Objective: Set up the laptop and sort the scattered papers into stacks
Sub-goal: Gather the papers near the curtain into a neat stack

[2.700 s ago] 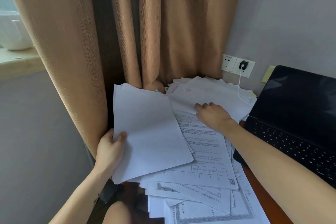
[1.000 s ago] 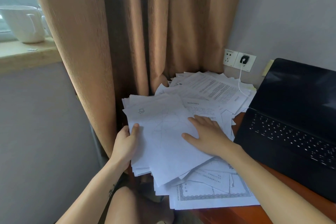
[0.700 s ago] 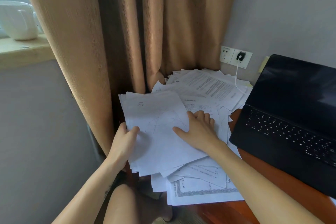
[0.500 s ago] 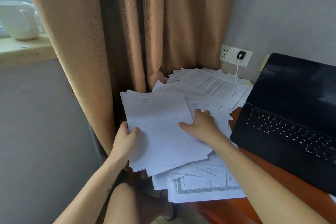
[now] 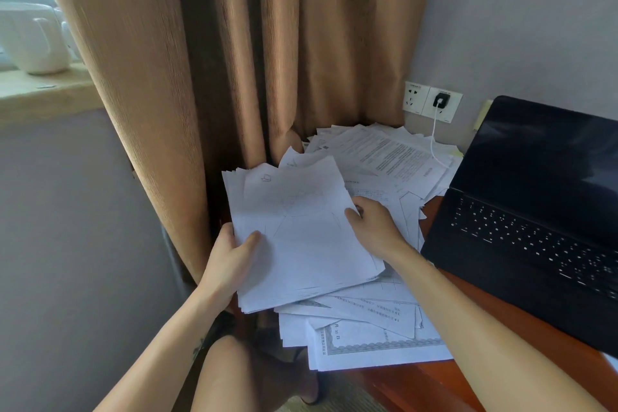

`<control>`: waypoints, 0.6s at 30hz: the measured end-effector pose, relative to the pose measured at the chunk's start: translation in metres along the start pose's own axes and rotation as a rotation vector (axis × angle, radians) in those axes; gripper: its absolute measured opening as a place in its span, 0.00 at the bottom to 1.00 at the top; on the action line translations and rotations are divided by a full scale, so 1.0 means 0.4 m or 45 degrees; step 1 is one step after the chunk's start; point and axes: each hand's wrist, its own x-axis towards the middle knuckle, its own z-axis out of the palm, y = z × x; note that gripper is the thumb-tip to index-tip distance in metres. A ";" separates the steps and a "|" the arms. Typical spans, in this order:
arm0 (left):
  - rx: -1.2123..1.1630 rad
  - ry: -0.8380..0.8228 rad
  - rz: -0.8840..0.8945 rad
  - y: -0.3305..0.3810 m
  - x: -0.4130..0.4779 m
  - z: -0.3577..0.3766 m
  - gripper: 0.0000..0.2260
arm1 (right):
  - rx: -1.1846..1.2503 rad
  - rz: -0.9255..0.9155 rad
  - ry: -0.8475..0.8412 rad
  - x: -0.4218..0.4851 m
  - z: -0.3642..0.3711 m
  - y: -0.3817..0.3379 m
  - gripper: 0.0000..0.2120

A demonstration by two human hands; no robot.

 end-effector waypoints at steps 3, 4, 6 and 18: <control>-0.016 -0.002 -0.022 -0.005 0.004 -0.002 0.15 | 0.042 -0.126 0.005 -0.008 0.018 0.000 0.14; -0.032 0.002 -0.030 -0.007 0.004 -0.005 0.15 | 0.060 -0.137 0.032 -0.014 0.018 0.004 0.16; -0.074 0.022 -0.018 -0.011 0.001 -0.013 0.13 | 0.063 -0.118 0.102 -0.035 0.005 0.014 0.18; -0.063 0.209 0.105 -0.049 -0.032 -0.132 0.13 | -0.563 -0.268 -0.329 -0.235 -0.056 0.061 0.35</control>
